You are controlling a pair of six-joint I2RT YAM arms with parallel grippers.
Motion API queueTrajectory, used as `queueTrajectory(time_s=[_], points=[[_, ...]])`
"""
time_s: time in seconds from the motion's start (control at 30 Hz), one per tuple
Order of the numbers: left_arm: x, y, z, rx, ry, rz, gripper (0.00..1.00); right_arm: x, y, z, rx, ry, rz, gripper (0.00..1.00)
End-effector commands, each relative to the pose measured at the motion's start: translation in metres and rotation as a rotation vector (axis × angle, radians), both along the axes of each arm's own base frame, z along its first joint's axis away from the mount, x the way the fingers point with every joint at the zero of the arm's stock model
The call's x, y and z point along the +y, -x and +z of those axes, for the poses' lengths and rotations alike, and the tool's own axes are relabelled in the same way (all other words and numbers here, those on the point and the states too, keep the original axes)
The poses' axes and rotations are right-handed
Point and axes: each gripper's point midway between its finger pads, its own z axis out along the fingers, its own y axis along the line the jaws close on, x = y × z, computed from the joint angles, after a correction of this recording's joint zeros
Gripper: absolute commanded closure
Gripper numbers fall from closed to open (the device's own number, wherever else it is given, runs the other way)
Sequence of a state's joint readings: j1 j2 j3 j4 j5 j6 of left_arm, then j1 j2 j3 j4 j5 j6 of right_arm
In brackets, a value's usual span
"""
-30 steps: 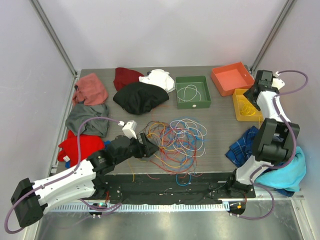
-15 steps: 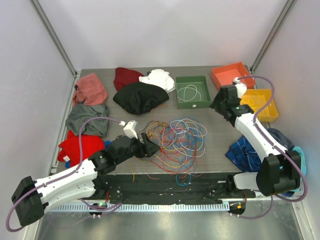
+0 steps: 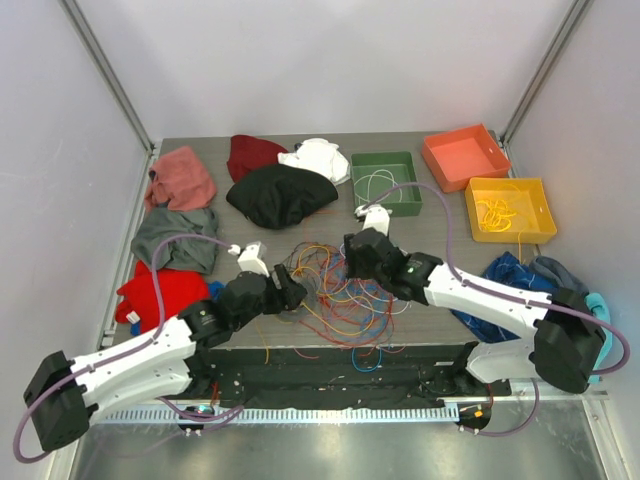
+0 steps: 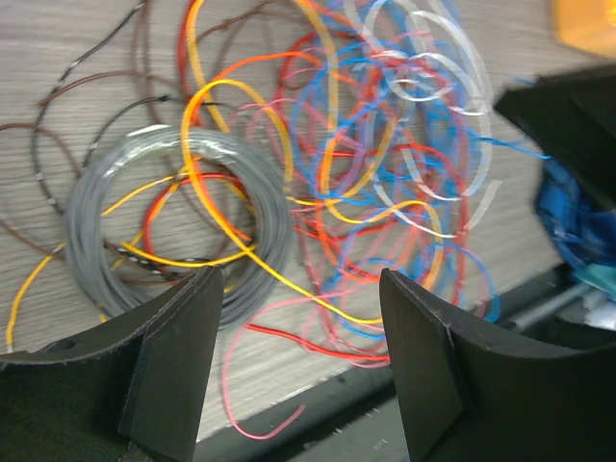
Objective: Untangle the cables
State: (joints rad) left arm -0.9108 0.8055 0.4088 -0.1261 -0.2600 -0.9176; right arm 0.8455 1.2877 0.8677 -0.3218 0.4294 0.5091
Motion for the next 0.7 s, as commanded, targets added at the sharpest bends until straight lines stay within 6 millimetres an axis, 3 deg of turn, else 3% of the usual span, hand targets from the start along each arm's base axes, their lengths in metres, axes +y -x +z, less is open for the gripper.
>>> queueTrajectory(time_s=[0.0, 0.07, 0.23, 0.47, 0.6, 0.67], points=[[0.002, -0.017, -0.005, 0.021, -0.042, 0.082, 0.33, 0.027, 0.004, 0.006, -0.085, -0.031, 0.048, 0.43], [-0.004, -0.016, -0.021, 0.08, -0.054, 0.076, 0.35, 0.044, 0.014, 0.013, -0.096, -0.078, 0.107, 0.43], [-0.018, -0.022, -0.028, 0.101, -0.018, 0.077, 0.42, 0.048, 0.033, 0.02, -0.1, -0.14, 0.141, 0.44], [-0.025, -0.033, -0.043, 0.123, -0.064, 0.1, 0.49, 0.025, 0.046, 0.035, -0.141, -0.202, 0.117, 0.44], [-0.028, -0.039, -0.052, 0.132, -0.07, 0.112, 0.51, 0.016, 0.049, 0.035, -0.145, -0.186, 0.111, 0.44], [-0.029, -0.041, -0.056, 0.138, -0.08, 0.117, 0.58, 0.012, 0.05, 0.033, -0.144, -0.177, 0.104, 0.44]])
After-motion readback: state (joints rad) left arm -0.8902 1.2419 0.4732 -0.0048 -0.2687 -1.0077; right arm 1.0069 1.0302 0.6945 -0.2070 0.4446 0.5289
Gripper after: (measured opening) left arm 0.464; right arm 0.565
